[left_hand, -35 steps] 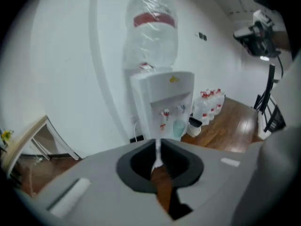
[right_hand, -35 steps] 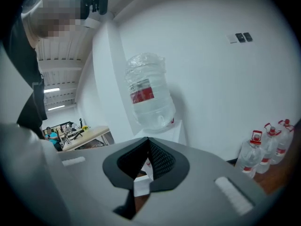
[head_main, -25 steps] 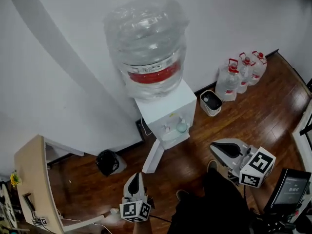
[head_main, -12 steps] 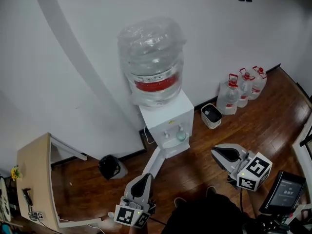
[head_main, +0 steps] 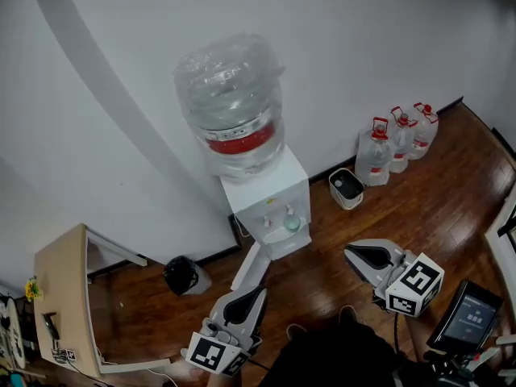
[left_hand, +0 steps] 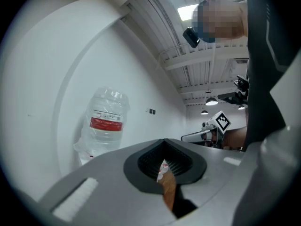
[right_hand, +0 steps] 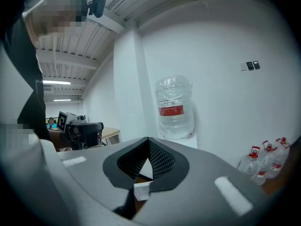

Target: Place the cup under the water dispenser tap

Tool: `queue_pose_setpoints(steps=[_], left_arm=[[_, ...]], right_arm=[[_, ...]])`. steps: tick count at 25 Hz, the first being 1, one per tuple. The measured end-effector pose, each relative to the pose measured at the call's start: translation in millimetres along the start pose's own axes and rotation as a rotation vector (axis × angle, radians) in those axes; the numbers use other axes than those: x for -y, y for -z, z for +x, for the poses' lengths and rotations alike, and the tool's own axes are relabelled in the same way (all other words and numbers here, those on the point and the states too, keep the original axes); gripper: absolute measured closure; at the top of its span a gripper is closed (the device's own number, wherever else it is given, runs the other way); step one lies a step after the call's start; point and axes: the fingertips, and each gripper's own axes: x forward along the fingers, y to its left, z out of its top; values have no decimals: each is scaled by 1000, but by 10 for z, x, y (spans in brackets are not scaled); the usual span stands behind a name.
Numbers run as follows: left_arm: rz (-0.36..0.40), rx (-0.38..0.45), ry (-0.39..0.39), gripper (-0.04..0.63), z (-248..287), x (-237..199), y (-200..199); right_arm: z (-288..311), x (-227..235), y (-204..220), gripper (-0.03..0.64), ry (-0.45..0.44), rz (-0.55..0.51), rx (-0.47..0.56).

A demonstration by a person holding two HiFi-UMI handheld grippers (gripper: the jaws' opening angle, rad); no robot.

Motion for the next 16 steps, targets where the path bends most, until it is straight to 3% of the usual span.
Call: queue_pose_setpoints(steps=[3, 6, 11, 16], left_arm=[[-5, -51, -8, 462, 31, 47, 95], [-30, -52, -23, 462, 61, 44, 88], [60, -97, -63, 462, 89, 64, 109], [29, -97, -71, 463, 185, 261, 127]], right_arm=[[-43, 39, 5, 617, -3, 7, 7], [-39, 67, -10, 617, -22, -4, 13], [1, 120, 39, 617, -44, -9, 20], [-205, 175, 28, 617, -48, -13, 18]])
